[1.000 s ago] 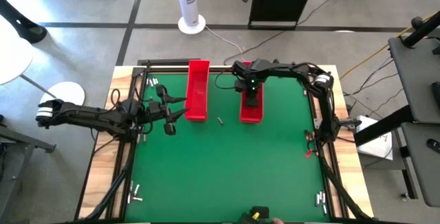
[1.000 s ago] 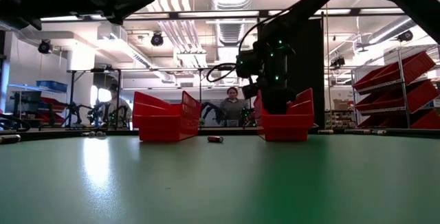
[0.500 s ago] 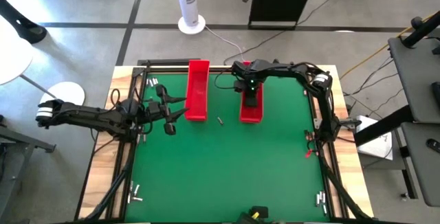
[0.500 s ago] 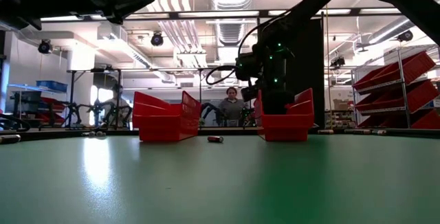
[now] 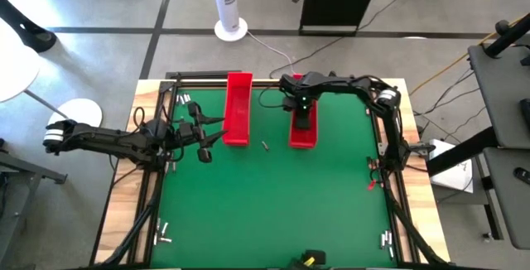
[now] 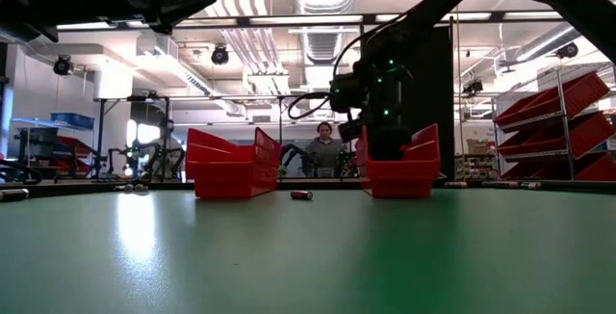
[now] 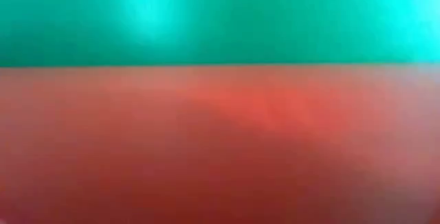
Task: Sort batteries
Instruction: Put the silver battery into the right red bin
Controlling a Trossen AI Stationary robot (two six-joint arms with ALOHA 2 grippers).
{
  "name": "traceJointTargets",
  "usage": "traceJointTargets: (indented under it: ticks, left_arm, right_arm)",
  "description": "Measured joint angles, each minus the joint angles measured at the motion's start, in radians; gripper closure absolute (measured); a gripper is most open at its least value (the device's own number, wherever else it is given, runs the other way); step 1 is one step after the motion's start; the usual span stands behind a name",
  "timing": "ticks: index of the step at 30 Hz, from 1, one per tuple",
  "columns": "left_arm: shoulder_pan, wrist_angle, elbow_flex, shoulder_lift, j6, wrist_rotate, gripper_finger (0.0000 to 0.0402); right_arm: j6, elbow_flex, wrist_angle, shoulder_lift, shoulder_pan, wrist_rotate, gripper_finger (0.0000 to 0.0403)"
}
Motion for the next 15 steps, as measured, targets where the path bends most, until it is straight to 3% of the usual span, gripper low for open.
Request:
traceJointTargets:
  ticks: [8,15]
  left_arm:
    - [0.000,-0.005,0.000,0.001,0.006,0.000,0.0244]
    - [0.001,-0.004,0.000,0.001,0.011,-0.001,0.0244]
  right_arm:
    - [0.108,0.014,-0.081,-0.181,0.056,0.151,0.0277]
    - [0.352,0.015,-0.020,-0.415,0.179,0.154,0.0259]
